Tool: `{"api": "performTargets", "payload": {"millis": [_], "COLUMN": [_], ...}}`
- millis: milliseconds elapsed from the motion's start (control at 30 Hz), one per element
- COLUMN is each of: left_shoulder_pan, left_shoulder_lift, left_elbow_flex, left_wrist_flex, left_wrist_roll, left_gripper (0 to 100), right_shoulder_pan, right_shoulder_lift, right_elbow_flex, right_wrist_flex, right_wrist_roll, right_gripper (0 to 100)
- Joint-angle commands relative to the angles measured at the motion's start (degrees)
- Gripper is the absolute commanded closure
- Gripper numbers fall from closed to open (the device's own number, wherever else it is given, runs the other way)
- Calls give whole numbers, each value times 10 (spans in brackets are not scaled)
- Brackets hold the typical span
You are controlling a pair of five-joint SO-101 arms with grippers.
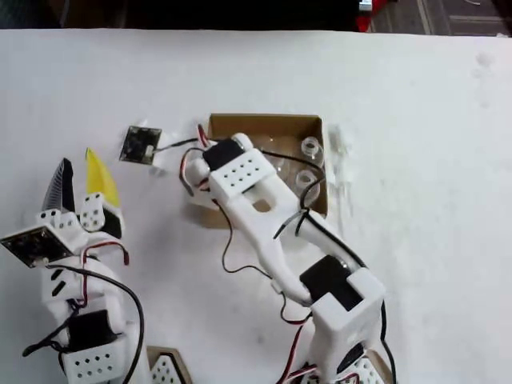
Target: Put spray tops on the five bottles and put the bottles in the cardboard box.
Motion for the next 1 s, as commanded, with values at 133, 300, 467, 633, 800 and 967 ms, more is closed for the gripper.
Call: {"api": "performTargets", "payload": {"millis": [133, 300, 467, 633, 800, 967], "left_shoulder_pan": [-3, -1, 27, 121, 218, 233], "left_shoulder_lift": [-7, -7, -7, -6, -5, -5], "left_elbow_flex": [-28, -27, -27, -30, -77, -121], "left_wrist_flex": [-18, -18, -17, 18, 121, 185], "left_wrist_roll": [6, 6, -34, -160, -227, -229], "left_gripper": [865, 865, 865, 865, 868, 867], "right_shoulder_pan": [12, 12, 31, 76, 156, 203], "right_shoulder_lift": [-14, -71, -102, -99, -128, -157], "right_elbow_flex": [-24, -74, -133, -193, -314, -345], "right_wrist_flex": [-24, 41, 65, 127, 229, 327], "right_wrist_roll": [46, 27, -9, -54, -218, -256], "right_gripper": [961, 921, 848, 818, 818, 818]}}
